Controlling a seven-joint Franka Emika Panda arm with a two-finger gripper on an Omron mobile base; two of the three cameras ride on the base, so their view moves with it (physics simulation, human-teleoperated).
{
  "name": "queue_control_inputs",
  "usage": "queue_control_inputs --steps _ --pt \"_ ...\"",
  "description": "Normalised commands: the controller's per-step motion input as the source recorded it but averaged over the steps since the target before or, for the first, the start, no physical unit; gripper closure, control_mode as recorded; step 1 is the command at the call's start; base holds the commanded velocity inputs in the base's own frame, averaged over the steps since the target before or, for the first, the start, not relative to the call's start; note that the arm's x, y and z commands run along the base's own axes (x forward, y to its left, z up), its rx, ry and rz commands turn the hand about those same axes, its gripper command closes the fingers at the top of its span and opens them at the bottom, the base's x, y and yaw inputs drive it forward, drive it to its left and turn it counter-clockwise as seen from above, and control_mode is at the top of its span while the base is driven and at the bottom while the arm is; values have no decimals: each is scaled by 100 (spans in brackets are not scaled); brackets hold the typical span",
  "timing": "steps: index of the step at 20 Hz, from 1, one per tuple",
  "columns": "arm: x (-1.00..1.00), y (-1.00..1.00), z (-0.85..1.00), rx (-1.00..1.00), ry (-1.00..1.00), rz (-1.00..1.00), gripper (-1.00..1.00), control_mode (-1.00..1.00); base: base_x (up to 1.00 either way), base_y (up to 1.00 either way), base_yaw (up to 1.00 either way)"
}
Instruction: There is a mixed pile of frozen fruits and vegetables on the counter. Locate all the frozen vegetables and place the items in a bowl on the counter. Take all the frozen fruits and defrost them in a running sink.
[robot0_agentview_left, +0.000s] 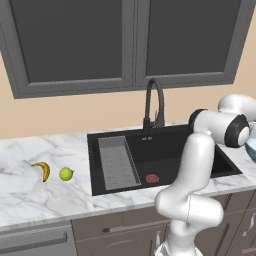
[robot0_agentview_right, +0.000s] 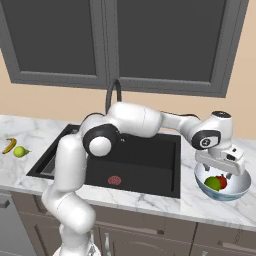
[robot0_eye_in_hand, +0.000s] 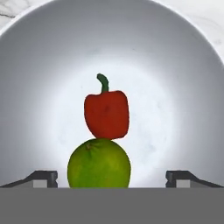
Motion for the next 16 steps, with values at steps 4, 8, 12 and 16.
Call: queue_control_inputs --steps 4,8,12,16 --pt "0 7 35 7 0 -5 -100 -100 0 0 0" --pt "0 20 33 4 0 -4 -100 -100 0 0 0" --pt "-1 22 33 2 0 -3 -100 -100 0 0 0" --pt "-10 39 27 -1 -3 -3 -100 -100 0 0 0"
